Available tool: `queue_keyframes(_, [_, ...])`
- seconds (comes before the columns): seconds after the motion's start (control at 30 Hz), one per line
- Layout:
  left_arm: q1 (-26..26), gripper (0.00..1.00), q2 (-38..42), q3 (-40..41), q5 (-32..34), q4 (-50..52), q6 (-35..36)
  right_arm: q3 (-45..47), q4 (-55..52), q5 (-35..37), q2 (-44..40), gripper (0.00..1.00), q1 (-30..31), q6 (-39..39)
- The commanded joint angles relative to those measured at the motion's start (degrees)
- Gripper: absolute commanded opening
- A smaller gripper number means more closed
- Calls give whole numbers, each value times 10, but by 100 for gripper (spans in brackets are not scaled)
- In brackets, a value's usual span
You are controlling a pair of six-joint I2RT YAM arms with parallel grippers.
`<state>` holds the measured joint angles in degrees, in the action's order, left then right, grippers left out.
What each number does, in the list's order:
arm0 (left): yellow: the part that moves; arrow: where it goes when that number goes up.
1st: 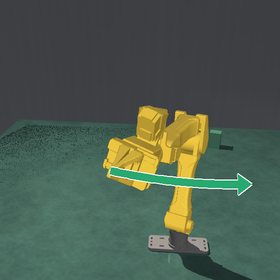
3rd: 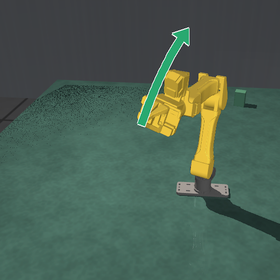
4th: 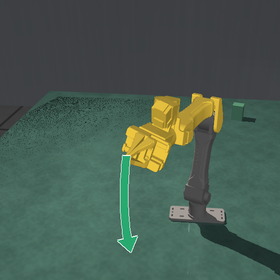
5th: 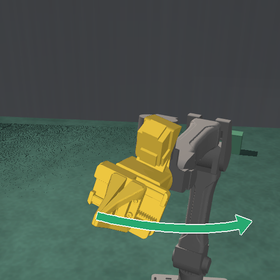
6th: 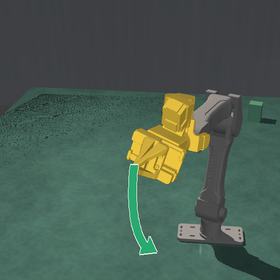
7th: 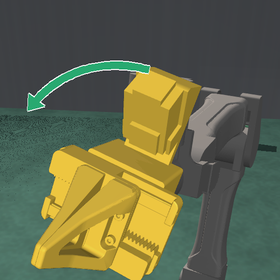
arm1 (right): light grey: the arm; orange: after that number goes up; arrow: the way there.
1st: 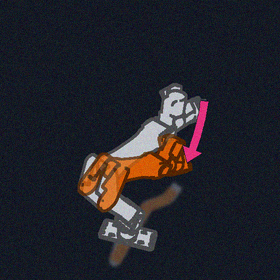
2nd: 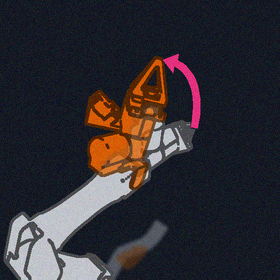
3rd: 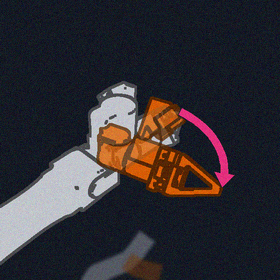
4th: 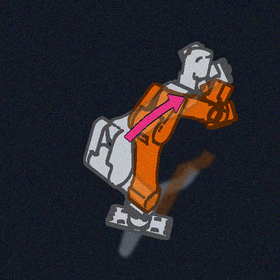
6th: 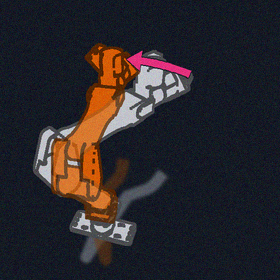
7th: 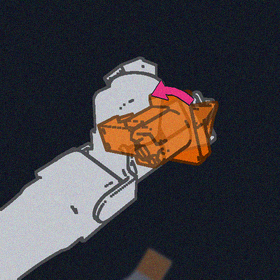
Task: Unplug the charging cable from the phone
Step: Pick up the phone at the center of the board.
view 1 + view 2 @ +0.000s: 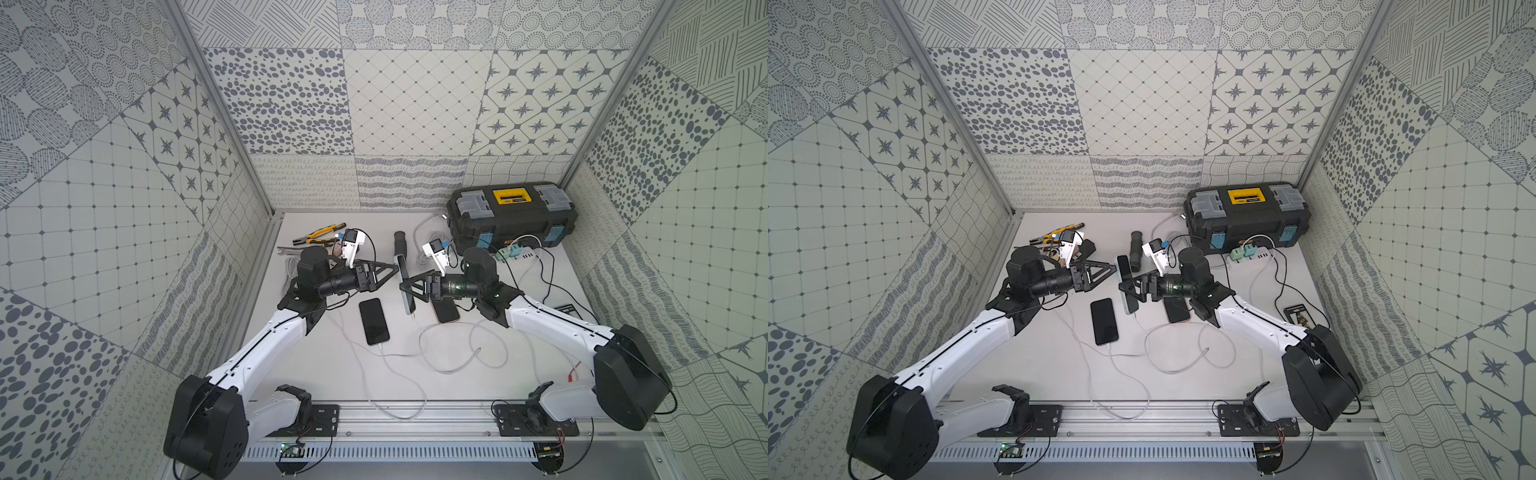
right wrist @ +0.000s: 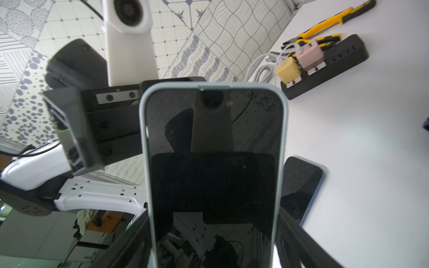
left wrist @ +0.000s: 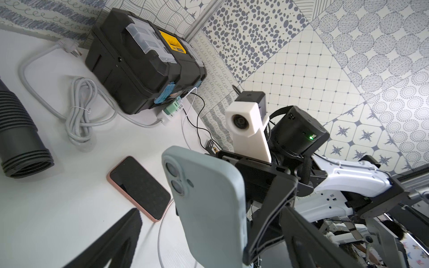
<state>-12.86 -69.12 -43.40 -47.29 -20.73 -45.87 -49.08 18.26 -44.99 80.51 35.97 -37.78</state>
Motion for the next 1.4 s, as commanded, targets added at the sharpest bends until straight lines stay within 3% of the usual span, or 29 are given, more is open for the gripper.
queue_keyframes(0.0, [4,98,-17,9,-90,-144,-71,-1,137,-60,3,55,-2,-45])
queue_keyframes(0.27, [1,98,-29,23,-119,-243,-128,-15,153,-109,8,55,-1,-61])
queue_keyframes(0.53, [0,98,-88,22,-158,-409,-246,-30,133,-127,4,55,-1,-56])
queue_keyframes(0.87, [-8,98,-107,21,-166,-437,-265,-34,121,-120,7,55,2,-47])
queue_keyframes(1.37, [-13,55,-110,21,-167,-433,-261,-29,111,-109,5,58,2,-40])
